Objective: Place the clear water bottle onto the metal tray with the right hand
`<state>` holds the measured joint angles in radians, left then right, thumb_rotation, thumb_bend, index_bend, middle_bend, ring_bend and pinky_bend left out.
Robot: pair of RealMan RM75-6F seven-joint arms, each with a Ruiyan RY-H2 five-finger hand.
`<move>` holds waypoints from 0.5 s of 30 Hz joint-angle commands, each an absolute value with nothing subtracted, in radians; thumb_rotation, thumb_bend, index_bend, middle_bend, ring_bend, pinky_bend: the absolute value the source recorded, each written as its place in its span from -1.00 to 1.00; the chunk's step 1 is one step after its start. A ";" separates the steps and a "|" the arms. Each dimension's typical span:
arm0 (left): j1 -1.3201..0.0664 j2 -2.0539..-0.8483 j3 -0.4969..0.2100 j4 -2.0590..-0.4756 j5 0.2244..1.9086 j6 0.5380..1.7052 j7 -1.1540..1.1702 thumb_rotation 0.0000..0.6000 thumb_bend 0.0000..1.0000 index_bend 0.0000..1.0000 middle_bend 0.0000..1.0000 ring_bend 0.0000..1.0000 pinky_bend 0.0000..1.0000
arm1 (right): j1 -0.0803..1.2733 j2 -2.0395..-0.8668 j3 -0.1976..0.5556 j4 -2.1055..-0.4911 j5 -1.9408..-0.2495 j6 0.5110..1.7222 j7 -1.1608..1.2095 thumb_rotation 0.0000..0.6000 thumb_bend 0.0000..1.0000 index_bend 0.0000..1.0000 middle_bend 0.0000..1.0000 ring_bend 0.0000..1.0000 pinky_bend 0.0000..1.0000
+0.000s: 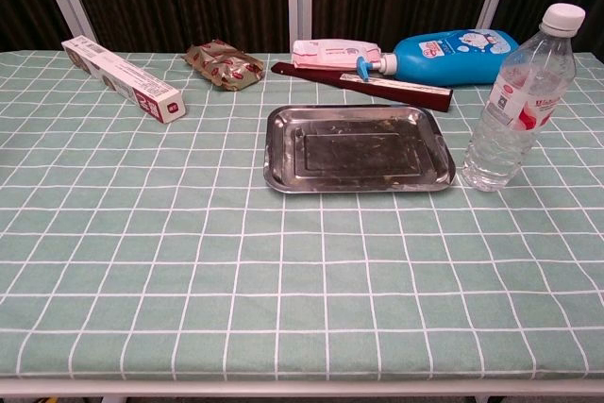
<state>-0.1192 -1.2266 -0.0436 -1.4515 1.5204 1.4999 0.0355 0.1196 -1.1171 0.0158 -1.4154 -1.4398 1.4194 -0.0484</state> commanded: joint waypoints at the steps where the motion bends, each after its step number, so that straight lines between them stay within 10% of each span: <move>1: -0.125 -1.228 -0.046 -1.450 1.526 1.499 0.035 0.97 -0.58 -0.63 -0.71 -0.83 -0.62 | 0.120 -1.118 0.021 -1.411 -1.446 1.421 -0.040 1.00 -0.75 -1.00 -0.96 -1.00 -1.00; 15: -0.130 -1.210 -0.039 -1.498 1.557 1.510 0.031 1.00 -0.62 -0.63 -0.71 -0.83 -0.62 | 0.154 -1.152 0.051 -1.434 -1.468 1.377 0.178 1.00 -0.98 -1.00 -0.88 -1.00 -1.00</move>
